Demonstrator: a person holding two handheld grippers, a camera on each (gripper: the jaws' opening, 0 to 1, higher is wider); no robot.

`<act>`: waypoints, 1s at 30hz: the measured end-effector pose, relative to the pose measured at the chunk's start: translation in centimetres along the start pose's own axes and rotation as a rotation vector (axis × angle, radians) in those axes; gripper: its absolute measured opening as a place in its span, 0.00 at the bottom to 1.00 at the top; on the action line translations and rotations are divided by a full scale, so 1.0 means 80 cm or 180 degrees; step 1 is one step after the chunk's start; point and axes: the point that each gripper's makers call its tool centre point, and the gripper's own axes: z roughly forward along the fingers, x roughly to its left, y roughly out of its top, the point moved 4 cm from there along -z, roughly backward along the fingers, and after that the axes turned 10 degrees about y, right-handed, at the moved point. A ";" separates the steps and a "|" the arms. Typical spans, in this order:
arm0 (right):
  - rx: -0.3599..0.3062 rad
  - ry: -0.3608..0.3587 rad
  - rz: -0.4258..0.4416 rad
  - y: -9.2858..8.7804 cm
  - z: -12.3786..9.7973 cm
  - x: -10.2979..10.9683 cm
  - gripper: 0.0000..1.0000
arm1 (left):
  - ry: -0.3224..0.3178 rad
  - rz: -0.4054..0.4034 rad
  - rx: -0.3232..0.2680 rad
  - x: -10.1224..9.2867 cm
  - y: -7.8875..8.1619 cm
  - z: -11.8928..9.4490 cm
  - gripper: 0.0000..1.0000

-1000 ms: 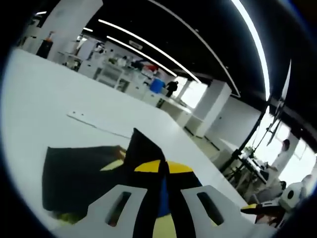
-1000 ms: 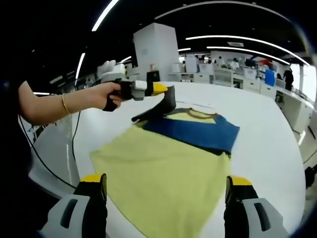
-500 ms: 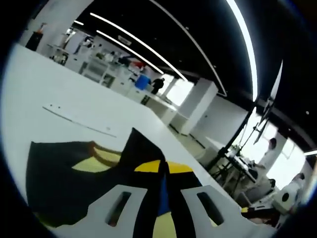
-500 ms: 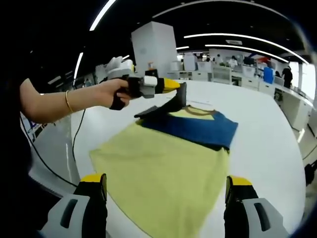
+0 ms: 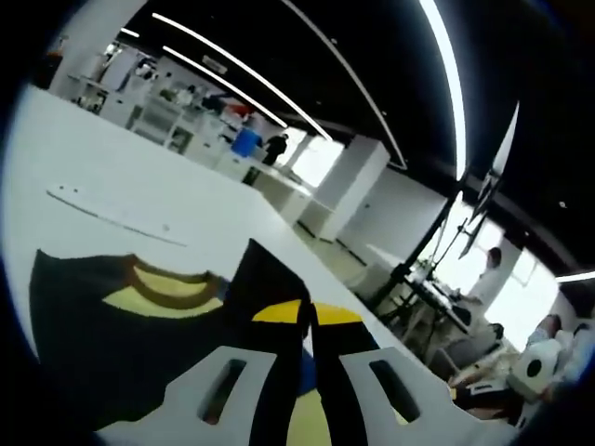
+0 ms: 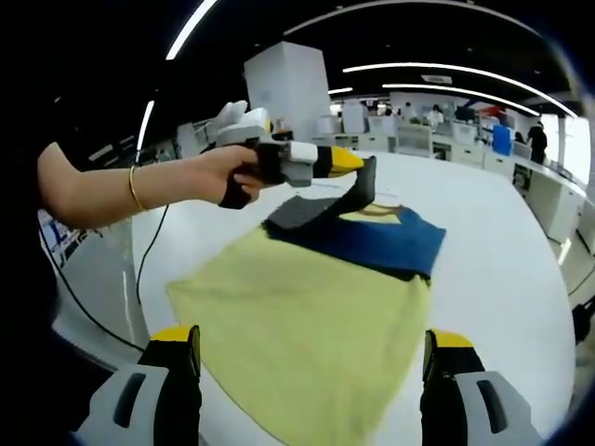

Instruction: Fold the garment on the visible template until the final outline fits inside the template.

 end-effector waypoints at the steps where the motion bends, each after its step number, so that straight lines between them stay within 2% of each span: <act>1: 0.0002 -0.0004 0.0008 -0.001 0.000 -0.001 0.99 | -0.0026 0.0013 0.0023 -0.002 -0.003 0.003 0.00; 17: 0.0010 -0.0012 0.0028 -0.004 0.001 -0.003 0.99 | -0.0313 0.0175 0.0279 -0.033 -0.040 0.020 0.00; 30: -0.0010 -0.0024 0.0054 -0.005 -0.001 -0.006 0.99 | -0.0242 0.0290 0.0535 -0.036 -0.084 0.037 0.00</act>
